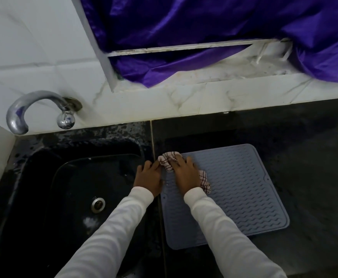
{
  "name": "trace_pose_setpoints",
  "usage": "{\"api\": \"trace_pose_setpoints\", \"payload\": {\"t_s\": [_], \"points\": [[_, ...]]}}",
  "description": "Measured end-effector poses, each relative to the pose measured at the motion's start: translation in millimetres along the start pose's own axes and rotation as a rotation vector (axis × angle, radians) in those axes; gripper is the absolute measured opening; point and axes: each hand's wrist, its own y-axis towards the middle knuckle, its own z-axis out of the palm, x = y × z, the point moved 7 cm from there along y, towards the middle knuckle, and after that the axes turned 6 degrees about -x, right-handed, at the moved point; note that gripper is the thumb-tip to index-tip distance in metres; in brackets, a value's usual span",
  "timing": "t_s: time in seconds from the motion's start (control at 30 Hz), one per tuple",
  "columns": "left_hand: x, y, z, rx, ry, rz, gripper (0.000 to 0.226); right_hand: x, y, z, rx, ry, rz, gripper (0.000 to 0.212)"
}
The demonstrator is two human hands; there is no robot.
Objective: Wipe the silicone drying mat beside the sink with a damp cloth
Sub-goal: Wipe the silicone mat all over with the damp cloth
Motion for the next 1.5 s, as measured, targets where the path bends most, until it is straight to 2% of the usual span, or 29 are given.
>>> {"api": "trace_pose_setpoints", "payload": {"t_s": [0.23, 0.43, 0.63, 0.87, 1.07, 1.2, 1.33, 1.43, 1.5], "points": [[-8, 2, -1, 0.077, 0.056, -0.050, 0.065, -70, -9, -25, -0.009, -0.043, 0.071, 0.053], [-12, 7, 0, 0.107, 0.088, -0.085, 0.066, -164, -22, -44, -0.015, -0.107, 0.179, 0.056], [-13, 9, 5, 0.108, 0.097, -0.119, 0.068, -263, -39, -66, -0.056, -0.174, 0.328, 0.049], [-13, 9, 5, 0.102, 0.091, -0.156, 0.070, -304, -40, -72, -0.079, -0.172, 0.382, 0.047], [-16, 6, 7, 0.089, 0.015, -0.212, 0.073, -296, -36, -75, -0.081, -0.107, 0.370, 0.042], [-20, 1, 5, 0.089, -0.041, -0.239, 0.073, -261, -29, -97, -0.203, 0.061, 0.304, 0.040], [-20, -2, 3, 0.053, -0.114, -0.222, 0.074, -175, -14, -112, -0.376, 0.199, 0.042, 0.044], [-16, -3, 5, -0.006, -0.180, -0.207, 0.069, -94, -7, -104, -0.394, 0.295, -0.050, 0.044], [-10, -3, 5, -0.088, -0.224, -0.215, 0.061, -39, -3, -89, -0.344, 0.312, -0.080, 0.041]]}}
